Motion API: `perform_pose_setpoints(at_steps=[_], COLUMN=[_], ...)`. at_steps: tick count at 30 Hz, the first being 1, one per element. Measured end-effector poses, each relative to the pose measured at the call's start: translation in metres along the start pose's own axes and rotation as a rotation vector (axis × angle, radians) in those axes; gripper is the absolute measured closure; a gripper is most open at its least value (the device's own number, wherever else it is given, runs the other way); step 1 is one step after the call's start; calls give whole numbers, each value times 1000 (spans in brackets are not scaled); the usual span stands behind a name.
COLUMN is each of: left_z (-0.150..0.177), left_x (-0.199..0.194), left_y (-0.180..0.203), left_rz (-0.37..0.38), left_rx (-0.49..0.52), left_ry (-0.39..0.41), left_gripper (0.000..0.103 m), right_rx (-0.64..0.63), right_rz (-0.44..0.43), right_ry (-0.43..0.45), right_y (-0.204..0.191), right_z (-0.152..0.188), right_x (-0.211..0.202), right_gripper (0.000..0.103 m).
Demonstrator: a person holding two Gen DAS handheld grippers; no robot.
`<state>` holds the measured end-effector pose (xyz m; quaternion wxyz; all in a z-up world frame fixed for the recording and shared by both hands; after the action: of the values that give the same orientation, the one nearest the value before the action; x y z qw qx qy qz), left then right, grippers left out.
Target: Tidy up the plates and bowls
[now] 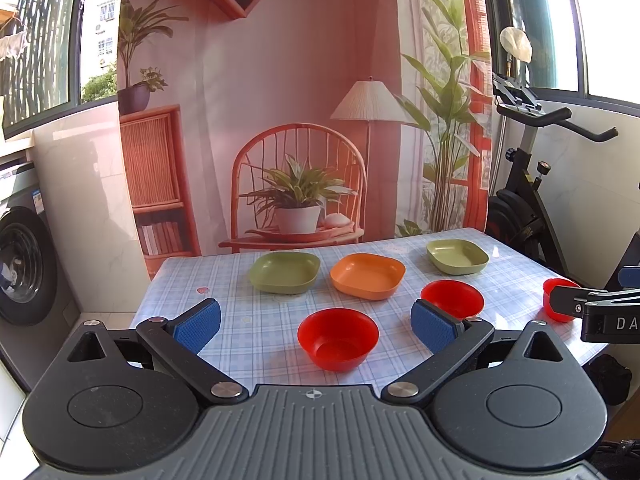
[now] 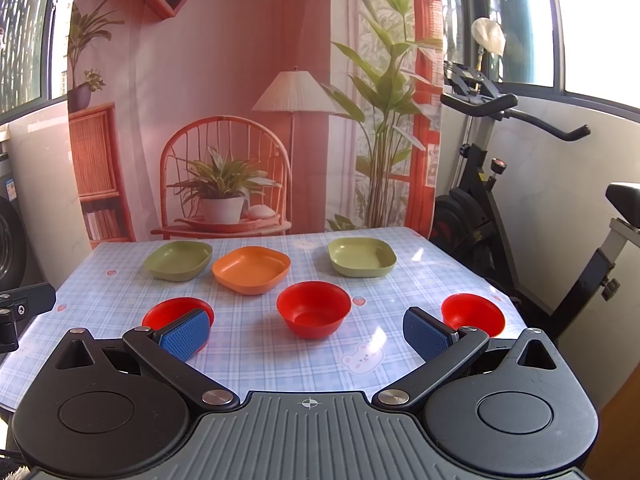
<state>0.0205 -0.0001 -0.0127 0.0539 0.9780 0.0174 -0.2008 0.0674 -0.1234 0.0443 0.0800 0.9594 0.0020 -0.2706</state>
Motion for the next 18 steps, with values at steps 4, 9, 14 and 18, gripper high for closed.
perform_pose_setpoints(at_steps=[4,9,14,18], left_z=[1,0,0,0], left_x=[1,1,1,1], left_y=[0,0,0,-1], left_rz=[-1,0,0,0], left_rx=[-1,-1,-1,-2], left_ry=[-2,-2,-2,-2], left_gripper=[1,1,1,1], right_rx=[0,0,0,0], right_rz=[0,0,0,0], right_ry=[0,-1,-1,-1], right_y=[2,1,1,0], right_z=[-2,-1,-1,-1], right_x=[-3,-1,-2,0], right_gripper=[0,0,0,0])
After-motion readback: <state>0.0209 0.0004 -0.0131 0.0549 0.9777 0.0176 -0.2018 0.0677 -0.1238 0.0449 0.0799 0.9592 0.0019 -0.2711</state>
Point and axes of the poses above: each gripper's, at about its wrist camera, not at the fingertips, and x roughly the way its jaws point, y to its right, z to its underside, the point moved 2 cm from there along x, roughly the way its jaws point, and after that the axes turned 11 degrees about -x, right-handed, at the moved point
